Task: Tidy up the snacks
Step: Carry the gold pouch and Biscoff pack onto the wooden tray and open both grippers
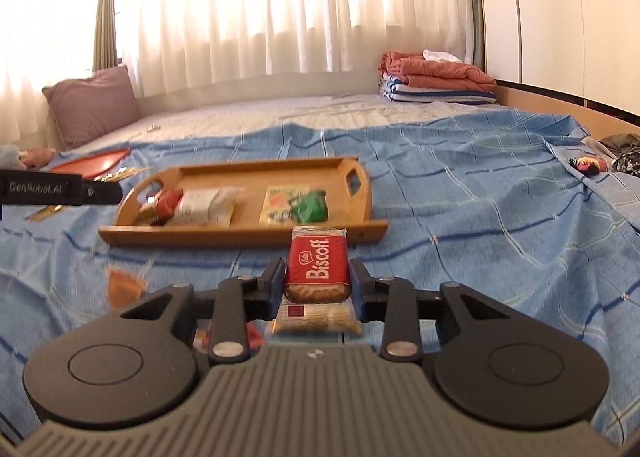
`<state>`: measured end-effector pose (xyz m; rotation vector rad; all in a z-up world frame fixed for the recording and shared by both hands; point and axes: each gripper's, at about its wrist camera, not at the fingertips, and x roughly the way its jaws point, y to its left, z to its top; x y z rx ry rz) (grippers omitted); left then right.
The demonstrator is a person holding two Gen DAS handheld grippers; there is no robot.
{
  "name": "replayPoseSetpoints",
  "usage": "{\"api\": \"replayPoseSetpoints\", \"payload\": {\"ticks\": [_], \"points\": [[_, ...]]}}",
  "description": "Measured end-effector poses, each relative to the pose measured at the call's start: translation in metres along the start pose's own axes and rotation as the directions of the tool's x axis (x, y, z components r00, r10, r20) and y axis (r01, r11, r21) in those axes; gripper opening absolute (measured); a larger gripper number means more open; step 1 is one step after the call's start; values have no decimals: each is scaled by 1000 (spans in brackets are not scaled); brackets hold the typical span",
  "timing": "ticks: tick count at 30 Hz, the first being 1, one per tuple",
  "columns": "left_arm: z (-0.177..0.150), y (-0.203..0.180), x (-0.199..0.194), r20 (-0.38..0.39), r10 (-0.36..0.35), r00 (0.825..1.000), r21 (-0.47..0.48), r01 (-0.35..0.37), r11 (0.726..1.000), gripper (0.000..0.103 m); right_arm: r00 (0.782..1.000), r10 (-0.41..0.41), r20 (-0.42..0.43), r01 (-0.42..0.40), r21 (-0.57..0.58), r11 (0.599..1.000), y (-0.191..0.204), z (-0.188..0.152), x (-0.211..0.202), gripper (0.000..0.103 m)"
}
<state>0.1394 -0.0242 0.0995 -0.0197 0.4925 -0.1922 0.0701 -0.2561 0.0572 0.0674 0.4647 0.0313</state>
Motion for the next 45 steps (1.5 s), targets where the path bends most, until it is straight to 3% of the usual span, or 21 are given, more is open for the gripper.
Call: {"api": "replayPoseSetpoints", "payload": {"ticks": [6, 12, 20, 31, 45], "points": [[32, 19, 16, 21, 10, 1000, -66, -9, 998, 62, 999, 38, 27, -38, 10, 999, -6, 38, 19, 39], [64, 45, 48, -9, 28, 1000, -136, -29, 990, 61, 998, 45, 43, -44, -20, 999, -8, 75, 47, 39], [93, 68, 114, -74, -6, 997, -210, -10, 978, 62, 998, 55, -20, -55, -22, 998, -11, 111, 107, 39], [79, 78, 213, -194, 89, 977, -164, -122, 979, 62, 981, 59, -184, -44, 85, 995, -28, 119, 203, 39], [62, 79, 260, -240, 135, 961, -121, -167, 978, 62, 962, 46, -269, -25, 79, 997, -19, 100, 264, 39]]}}
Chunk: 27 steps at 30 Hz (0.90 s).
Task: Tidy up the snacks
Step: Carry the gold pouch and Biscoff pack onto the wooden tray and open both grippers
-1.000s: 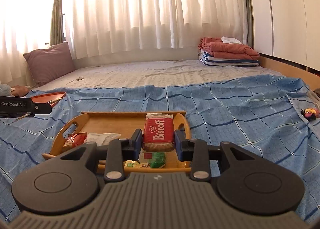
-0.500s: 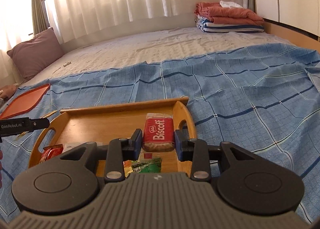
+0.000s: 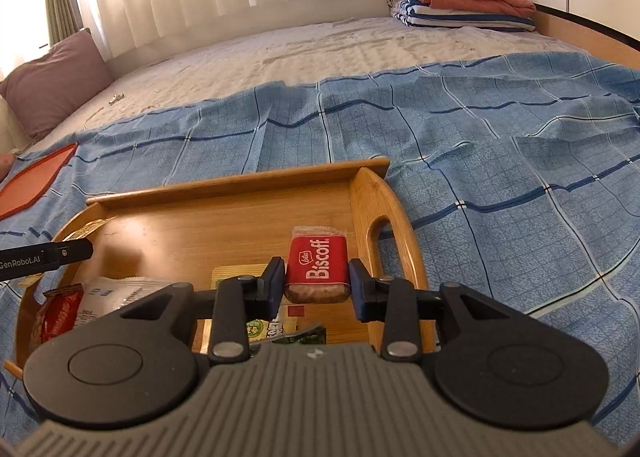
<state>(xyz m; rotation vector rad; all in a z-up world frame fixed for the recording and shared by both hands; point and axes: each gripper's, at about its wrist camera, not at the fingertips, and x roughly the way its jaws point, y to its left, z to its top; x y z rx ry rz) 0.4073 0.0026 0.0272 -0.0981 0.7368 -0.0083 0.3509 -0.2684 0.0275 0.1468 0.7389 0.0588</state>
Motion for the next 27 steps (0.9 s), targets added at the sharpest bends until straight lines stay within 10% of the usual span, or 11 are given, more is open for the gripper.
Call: {"api": "replayPoseSetpoints", "payload": {"ticks": [20, 27], "points": [[-9, -6, 11, 9, 47, 999, 35, -47, 998, 63, 1000, -24, -18, 23, -19, 1000, -1, -12, 21, 43], [-9, -7, -18, 79, -9, 997, 54, 4, 999, 96, 1000, -5, 20, 5, -15, 1000, -1, -13, 3, 64]]}}
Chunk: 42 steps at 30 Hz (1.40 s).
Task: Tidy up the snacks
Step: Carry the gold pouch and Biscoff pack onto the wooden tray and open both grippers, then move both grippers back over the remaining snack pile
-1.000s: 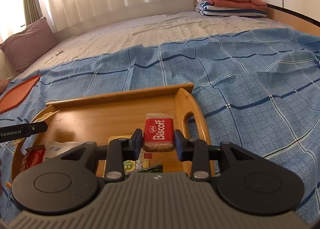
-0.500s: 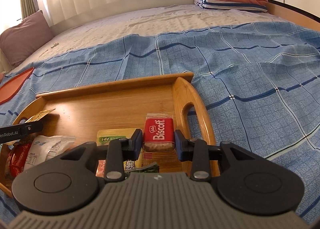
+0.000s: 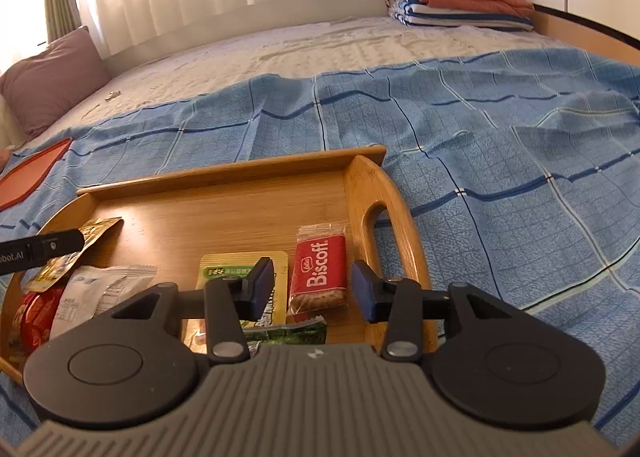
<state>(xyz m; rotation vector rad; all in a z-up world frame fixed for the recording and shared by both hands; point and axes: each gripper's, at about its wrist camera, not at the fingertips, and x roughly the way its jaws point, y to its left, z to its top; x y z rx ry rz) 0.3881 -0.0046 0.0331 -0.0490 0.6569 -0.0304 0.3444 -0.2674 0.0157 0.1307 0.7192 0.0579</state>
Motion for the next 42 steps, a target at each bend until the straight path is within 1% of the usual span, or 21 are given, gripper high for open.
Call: {"api": "replayPoseSetpoints", "payload": {"ticks": [3, 4, 8, 12, 14, 20, 24, 27, 34, 39, 42], "points": [[0, -6, -20, 16, 8, 1000, 45, -9, 999, 96, 1000, 0, 24, 1, -19, 1000, 4, -2, -16, 72], [0, -7, -27, 20, 5, 1000, 54, -6, 999, 97, 1000, 5, 29, -5, -19, 1000, 5, -2, -22, 73], [-5, -9, -63, 39, -18, 999, 74, 15, 997, 98, 998, 28, 58, -27, -25, 999, 11, -6, -51, 81], [-16, -12, -103, 87, -53, 995, 93, 45, 995, 100, 995, 47, 88, -42, -55, 998, 18, -16, -87, 87], [-24, -14, -121, 99, -64, 993, 102, 54, 993, 100, 994, 51, 97, -44, -69, 997, 22, -24, -104, 88], [-49, -19, -174, 94, -107, 990, 109, 96, 989, 101, 991, 65, 116, -56, -78, 995, 25, -51, -150, 91], [-65, -17, -208, 120, -124, 985, 100, 113, 989, 101, 988, 61, 143, -49, -83, 995, 28, -70, -176, 93], [-80, -13, -230, 124, -136, 983, 77, 127, 989, 101, 985, 69, 159, -55, -91, 994, 30, -82, -194, 94], [-120, 0, -263, 121, -134, 984, 47, 129, 991, 102, 978, 71, 195, -42, -149, 988, 39, -114, -225, 97], [-148, 5, -275, 106, -124, 987, 40, 120, 992, 102, 977, 64, 205, -28, -172, 985, 41, -139, -235, 102], [-164, 6, -277, 93, -123, 988, 33, 121, 992, 102, 978, 65, 196, -27, -193, 981, 44, -154, -236, 102]]}}
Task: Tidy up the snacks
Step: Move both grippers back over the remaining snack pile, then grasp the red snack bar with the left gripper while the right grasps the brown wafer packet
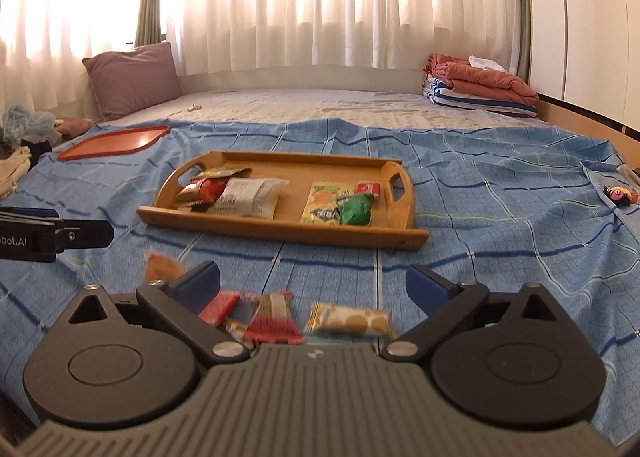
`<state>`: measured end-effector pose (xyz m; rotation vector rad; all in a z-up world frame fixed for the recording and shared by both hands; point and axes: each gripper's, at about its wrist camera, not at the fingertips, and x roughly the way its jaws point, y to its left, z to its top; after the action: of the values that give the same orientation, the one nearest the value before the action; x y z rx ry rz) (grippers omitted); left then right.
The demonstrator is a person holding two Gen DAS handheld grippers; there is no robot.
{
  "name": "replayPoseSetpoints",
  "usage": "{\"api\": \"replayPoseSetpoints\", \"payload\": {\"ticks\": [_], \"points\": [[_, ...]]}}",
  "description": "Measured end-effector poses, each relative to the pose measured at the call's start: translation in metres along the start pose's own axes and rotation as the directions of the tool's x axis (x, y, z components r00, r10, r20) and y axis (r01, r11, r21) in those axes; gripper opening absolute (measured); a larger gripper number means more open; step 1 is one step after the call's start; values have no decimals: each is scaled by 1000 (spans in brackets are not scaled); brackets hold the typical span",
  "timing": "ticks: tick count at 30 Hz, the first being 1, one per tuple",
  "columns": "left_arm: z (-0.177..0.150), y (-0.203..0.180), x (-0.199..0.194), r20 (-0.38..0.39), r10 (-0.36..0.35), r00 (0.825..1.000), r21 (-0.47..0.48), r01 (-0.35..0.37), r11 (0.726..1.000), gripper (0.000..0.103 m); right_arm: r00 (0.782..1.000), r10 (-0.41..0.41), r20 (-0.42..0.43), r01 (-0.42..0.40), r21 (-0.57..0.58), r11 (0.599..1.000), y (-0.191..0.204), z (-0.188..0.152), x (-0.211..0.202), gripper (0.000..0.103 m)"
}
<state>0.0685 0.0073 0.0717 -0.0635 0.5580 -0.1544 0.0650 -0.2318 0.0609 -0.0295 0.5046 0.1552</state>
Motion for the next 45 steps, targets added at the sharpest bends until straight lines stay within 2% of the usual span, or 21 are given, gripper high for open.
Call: {"api": "replayPoseSetpoints", "payload": {"ticks": [8, 15, 17, 19, 25, 33, 38, 43, 45], "points": [[-37, -10, 3, -52, 13, 999, 58, -10, 998, 102, 999, 15, -50, -20, -111, 994, 19, -38, -2, 103], [-54, -19, 10, -110, -21, 994, 70, 29, 997, 101, 987, 58, -147, -83, -171, 982, 34, -65, 4, 89], [-56, -23, 11, -120, -41, 992, 73, 50, 996, 101, 988, 59, -140, -81, -159, 984, 35, -70, 2, 88], [-58, -29, 13, -137, -57, 989, 82, 69, 994, 95, 989, 61, -133, -79, -135, 988, 33, -71, 1, 88], [-63, -47, 23, -169, -66, 983, 115, 86, 990, 87, 991, 44, -129, -59, -110, 992, 24, -72, -2, 88], [-66, -55, 32, -156, 5, 988, 132, 16, 991, 85, 992, 43, -122, -57, -117, 992, 22, -74, -4, 88], [-63, -32, 33, -151, 63, 987, 90, -50, 995, 85, 992, 49, -119, -63, -118, 991, 23, -74, -1, 89], [-52, -4, 40, -156, 140, 978, 38, -136, 990, 85, 989, 75, -125, -87, -100, 991, 24, -71, 4, 89], [-48, 3, 40, -156, 129, 979, 20, -128, 992, 84, 987, 97, -129, -109, -91, 990, 25, -70, 8, 89]]}}
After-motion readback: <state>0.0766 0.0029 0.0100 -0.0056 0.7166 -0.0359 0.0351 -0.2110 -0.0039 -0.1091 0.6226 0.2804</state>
